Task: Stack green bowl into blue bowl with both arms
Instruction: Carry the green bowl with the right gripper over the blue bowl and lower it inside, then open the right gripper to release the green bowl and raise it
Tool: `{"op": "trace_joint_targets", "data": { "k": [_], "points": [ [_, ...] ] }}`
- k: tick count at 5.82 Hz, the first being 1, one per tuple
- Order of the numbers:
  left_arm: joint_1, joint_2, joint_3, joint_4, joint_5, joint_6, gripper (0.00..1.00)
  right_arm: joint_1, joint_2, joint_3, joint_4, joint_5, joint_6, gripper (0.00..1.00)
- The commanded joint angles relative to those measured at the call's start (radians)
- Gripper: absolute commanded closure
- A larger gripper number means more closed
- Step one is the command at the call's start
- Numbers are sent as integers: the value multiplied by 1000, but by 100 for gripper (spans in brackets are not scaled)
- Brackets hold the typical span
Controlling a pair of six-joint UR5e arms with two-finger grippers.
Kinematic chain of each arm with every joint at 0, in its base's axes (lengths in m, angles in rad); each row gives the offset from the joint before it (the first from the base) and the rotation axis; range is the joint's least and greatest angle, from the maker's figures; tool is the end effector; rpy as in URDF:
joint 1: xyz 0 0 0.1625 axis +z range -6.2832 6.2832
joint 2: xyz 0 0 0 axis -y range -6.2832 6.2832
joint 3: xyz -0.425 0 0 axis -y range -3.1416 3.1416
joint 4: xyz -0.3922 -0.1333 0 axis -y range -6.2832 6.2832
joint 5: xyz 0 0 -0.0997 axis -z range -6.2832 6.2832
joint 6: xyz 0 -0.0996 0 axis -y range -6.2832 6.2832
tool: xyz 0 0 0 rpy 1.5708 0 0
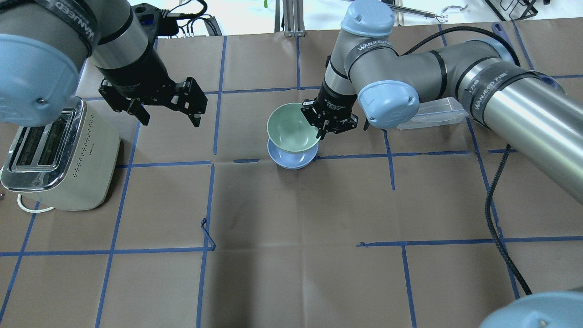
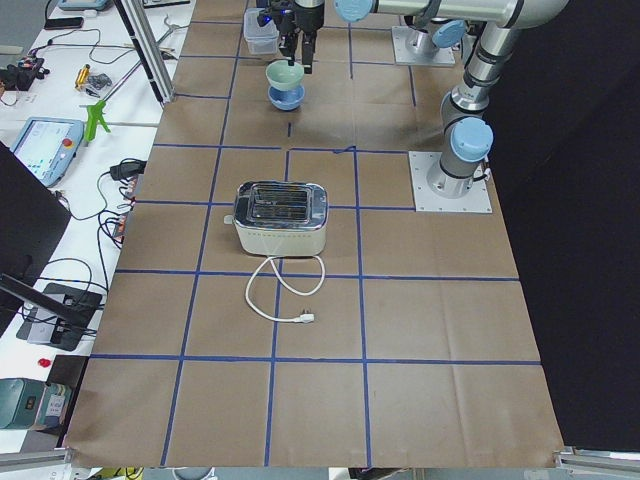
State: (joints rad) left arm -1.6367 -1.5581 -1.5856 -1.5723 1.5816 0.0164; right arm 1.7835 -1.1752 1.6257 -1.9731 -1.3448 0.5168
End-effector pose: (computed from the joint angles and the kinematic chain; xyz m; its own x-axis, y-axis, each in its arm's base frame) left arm -0.1640 -0.4764 0.4867 -0.9966 0.0822 -0.0107 0.0822 0.9966 0.0038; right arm 0.2813 -0.5651 0.2821 -0.9344 0.3127 -0.1708 0.2885 0.9453 0.1525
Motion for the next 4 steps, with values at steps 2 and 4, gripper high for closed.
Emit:
{"op": "trace_joint_targets", "data": {
  "k": [2,4],
  "points": [
    [-2,0,-2,0,-3,-1,2,2,51,2,-62,4,0,93],
    [-2,0,-4,0,0,-1,2,4,52,2,-55,6,-1,55]
  ]
}}
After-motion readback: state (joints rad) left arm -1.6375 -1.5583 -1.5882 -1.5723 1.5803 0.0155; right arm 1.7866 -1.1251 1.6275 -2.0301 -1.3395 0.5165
